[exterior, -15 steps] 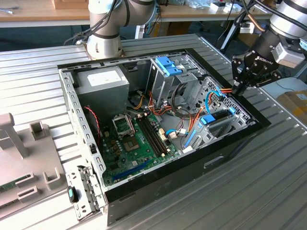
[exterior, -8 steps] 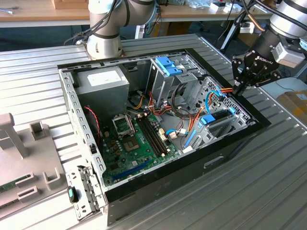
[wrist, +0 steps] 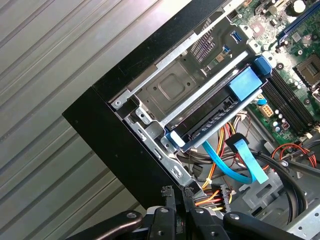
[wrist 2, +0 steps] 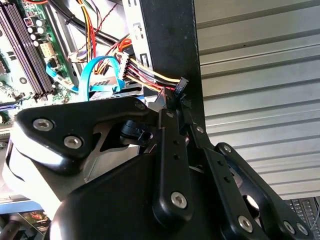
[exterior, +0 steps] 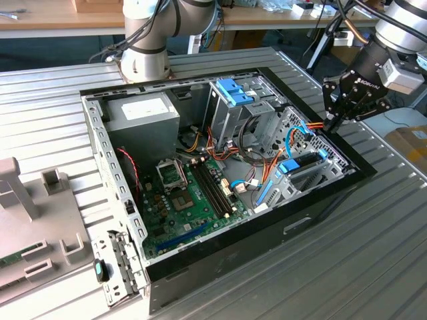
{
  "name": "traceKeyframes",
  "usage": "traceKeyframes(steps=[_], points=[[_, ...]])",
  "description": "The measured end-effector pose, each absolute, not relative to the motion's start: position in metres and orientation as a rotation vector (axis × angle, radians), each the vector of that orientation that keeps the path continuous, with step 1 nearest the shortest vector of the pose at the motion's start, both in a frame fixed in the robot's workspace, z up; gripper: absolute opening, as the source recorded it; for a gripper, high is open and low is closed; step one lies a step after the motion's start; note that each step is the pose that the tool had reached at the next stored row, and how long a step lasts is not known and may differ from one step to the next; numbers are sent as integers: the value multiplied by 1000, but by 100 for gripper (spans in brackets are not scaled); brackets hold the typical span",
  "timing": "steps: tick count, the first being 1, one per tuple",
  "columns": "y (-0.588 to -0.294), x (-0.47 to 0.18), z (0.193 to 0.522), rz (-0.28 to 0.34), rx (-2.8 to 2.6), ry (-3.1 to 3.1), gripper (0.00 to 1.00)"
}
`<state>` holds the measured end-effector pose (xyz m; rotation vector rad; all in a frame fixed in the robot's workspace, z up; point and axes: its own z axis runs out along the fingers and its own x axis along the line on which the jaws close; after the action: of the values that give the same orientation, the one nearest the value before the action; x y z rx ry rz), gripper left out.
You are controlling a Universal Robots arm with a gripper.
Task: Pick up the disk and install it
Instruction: 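Insert the first disk wire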
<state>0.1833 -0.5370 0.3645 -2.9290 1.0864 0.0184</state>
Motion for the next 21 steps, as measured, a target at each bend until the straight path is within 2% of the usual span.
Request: traceKeyframes(steps=[21], points=[[-537,183,373,18,-2928,1086,16]])
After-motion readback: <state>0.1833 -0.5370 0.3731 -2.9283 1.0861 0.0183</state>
